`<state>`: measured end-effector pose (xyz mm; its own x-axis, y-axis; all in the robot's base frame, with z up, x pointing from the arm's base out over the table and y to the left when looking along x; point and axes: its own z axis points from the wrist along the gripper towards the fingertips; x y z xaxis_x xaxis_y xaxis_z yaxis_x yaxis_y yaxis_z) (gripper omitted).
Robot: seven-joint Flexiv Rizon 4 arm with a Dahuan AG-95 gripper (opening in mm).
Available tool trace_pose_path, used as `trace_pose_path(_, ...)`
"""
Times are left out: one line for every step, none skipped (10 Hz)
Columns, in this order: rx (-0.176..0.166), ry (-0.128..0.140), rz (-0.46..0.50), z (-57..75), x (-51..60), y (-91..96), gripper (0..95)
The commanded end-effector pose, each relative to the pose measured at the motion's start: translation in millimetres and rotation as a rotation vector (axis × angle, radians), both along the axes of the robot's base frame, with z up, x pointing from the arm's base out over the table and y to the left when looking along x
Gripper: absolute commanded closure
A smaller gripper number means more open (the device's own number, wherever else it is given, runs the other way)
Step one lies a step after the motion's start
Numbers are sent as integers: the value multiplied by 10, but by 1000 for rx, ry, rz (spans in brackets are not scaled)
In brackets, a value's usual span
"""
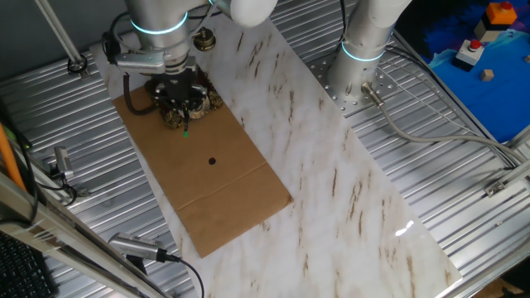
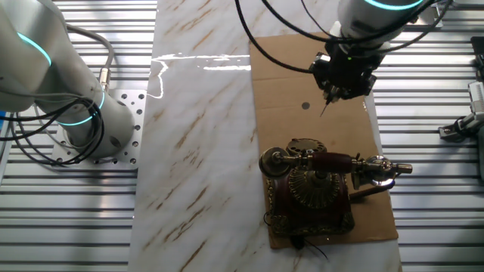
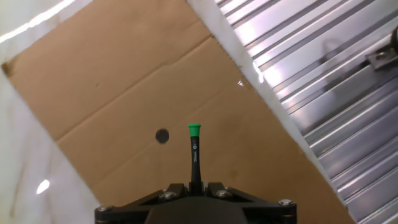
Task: Dial a number on an old rotary phone
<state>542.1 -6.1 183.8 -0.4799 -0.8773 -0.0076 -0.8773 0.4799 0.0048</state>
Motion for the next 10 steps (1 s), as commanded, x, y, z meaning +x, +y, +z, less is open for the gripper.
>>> trace_pose_path(2, 31, 9, 108, -18, -64, 950)
trace_pose_path(1, 49, 8, 171, -22, -93, 950)
trace_pose_path(-7, 62, 14, 270, -31, -139, 950)
trace_pose_path(-8, 65, 16, 324, -47, -175, 950)
trace_pose_path(-5, 66, 14, 358, -72, -210, 950)
trace_pose_path(-2, 65, 11, 389, -95, -235, 950)
trace_pose_path(4, 57, 12, 413, -116, -260, 950)
trace_pose_path(25, 38, 11, 432, -134, -280, 950)
trace_pose_path(39, 25, 5, 434, -137, -282, 950)
trace_pose_path(48, -1, 0, 434, -137, -281, 950)
